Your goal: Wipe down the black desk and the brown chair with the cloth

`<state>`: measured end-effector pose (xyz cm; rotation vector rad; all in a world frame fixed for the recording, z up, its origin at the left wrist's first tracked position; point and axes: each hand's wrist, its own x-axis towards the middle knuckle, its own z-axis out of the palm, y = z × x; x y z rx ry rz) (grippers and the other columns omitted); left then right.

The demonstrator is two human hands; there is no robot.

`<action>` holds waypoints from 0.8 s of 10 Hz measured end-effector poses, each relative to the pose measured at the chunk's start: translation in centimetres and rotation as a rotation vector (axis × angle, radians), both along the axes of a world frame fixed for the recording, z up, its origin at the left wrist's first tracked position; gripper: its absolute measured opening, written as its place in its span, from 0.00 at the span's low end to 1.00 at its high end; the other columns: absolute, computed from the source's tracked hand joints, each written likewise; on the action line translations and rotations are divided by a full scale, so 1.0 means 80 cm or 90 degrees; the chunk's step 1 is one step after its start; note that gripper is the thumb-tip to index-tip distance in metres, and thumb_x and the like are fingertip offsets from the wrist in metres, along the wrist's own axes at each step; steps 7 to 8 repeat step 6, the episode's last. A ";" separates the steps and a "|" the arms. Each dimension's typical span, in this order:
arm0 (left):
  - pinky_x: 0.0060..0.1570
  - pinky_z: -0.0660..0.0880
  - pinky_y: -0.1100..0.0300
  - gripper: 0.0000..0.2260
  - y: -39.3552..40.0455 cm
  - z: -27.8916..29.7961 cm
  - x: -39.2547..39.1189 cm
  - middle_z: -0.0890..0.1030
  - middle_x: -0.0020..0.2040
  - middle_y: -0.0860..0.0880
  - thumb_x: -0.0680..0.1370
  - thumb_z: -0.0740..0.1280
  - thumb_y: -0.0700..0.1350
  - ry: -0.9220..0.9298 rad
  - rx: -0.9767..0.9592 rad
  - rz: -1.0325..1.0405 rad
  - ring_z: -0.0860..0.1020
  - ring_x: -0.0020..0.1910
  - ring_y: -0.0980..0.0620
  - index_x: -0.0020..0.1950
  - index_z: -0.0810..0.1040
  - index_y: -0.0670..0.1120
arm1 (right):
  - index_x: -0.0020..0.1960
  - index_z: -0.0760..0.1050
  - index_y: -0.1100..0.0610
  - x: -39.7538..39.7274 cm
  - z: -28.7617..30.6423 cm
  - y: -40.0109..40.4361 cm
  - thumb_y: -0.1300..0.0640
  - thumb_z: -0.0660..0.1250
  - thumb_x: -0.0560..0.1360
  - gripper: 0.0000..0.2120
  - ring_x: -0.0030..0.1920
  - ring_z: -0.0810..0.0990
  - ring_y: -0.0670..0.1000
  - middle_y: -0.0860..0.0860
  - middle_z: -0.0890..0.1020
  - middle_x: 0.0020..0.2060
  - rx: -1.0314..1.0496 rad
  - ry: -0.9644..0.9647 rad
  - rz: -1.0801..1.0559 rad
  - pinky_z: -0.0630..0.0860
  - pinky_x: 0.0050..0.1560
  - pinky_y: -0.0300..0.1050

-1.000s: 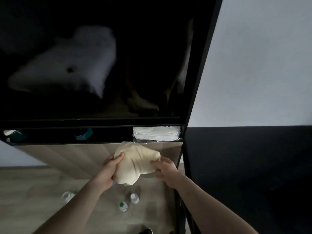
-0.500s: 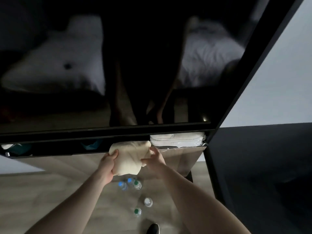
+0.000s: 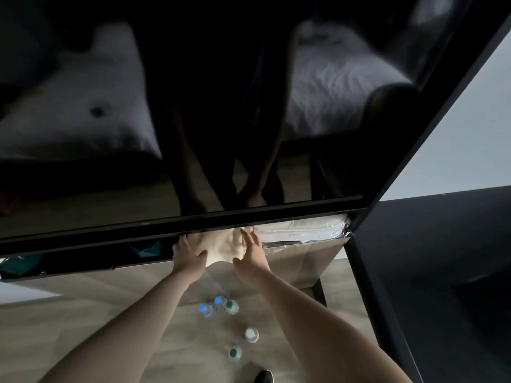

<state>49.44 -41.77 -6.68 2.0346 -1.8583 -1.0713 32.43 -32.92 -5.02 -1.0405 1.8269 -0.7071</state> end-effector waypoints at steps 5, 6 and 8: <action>0.82 0.51 0.41 0.41 0.033 0.009 -0.042 0.42 0.86 0.52 0.77 0.69 0.55 -0.346 0.009 -0.407 0.37 0.84 0.45 0.86 0.52 0.55 | 0.79 0.67 0.49 -0.098 0.060 0.240 0.56 0.68 0.76 0.32 0.74 0.72 0.56 0.48 0.58 0.81 0.029 0.152 -0.009 0.72 0.72 0.47; 0.80 0.56 0.41 0.38 0.029 0.011 -0.047 0.47 0.85 0.53 0.75 0.68 0.54 -0.408 -0.019 -0.440 0.42 0.84 0.44 0.84 0.57 0.55 | 0.77 0.70 0.48 -0.147 0.073 0.302 0.54 0.68 0.78 0.28 0.76 0.70 0.56 0.49 0.61 0.80 0.045 0.150 -0.071 0.70 0.73 0.48; 0.80 0.56 0.41 0.38 0.029 0.011 -0.047 0.47 0.85 0.53 0.75 0.68 0.54 -0.408 -0.019 -0.440 0.42 0.84 0.44 0.84 0.57 0.55 | 0.77 0.70 0.48 -0.147 0.073 0.302 0.54 0.68 0.78 0.28 0.76 0.70 0.56 0.49 0.61 0.80 0.045 0.150 -0.071 0.70 0.73 0.48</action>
